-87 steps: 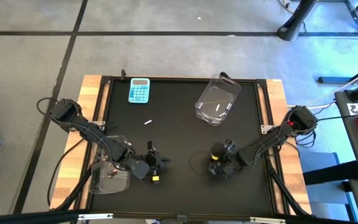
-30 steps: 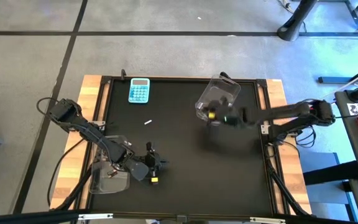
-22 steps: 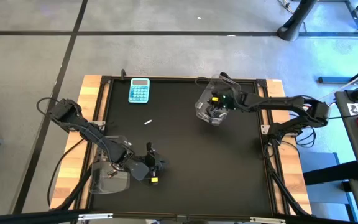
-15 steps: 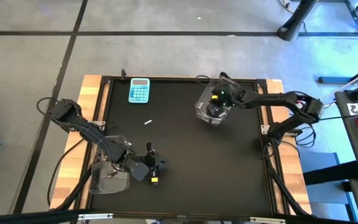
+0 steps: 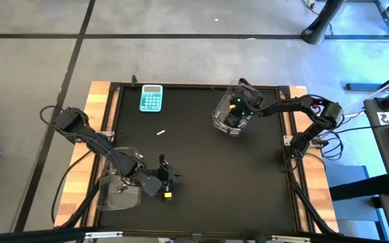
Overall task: Sort batteries
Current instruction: Put the white battery into the top transparent bin
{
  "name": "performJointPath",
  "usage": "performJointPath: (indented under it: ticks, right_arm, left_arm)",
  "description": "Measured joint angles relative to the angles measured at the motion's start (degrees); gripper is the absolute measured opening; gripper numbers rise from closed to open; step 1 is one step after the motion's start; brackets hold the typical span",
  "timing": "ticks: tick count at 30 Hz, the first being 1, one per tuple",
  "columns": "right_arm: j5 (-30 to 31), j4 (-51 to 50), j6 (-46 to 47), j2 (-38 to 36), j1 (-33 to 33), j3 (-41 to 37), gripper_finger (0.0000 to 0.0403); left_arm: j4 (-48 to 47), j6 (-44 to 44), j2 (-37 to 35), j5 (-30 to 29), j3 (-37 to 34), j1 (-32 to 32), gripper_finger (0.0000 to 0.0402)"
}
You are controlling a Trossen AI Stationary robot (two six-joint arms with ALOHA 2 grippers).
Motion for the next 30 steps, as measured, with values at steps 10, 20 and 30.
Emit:
performJointPath:
  ticks: [10,20,30]
  right_arm:
    - [1.22,-0.26,1.38,-0.03,0.04,0.33,0.0082]
    - [3.62,-12.88,-1.55,-6.2,0.22,10.49,0.0145]
    - [7.41,-19.43,0.62,-24.32,13.86,16.24,0.0138]
  left_arm:
    - [0.0,0.0,0.0,0.0,0.0,0.0,0.0001]
    - [-0.22,-0.02,0.0,0.0,0.0,0.02,0.0001]
    - [-13.07,-10.55,-1.95,-7.73,0.0,5.21,0.0001]
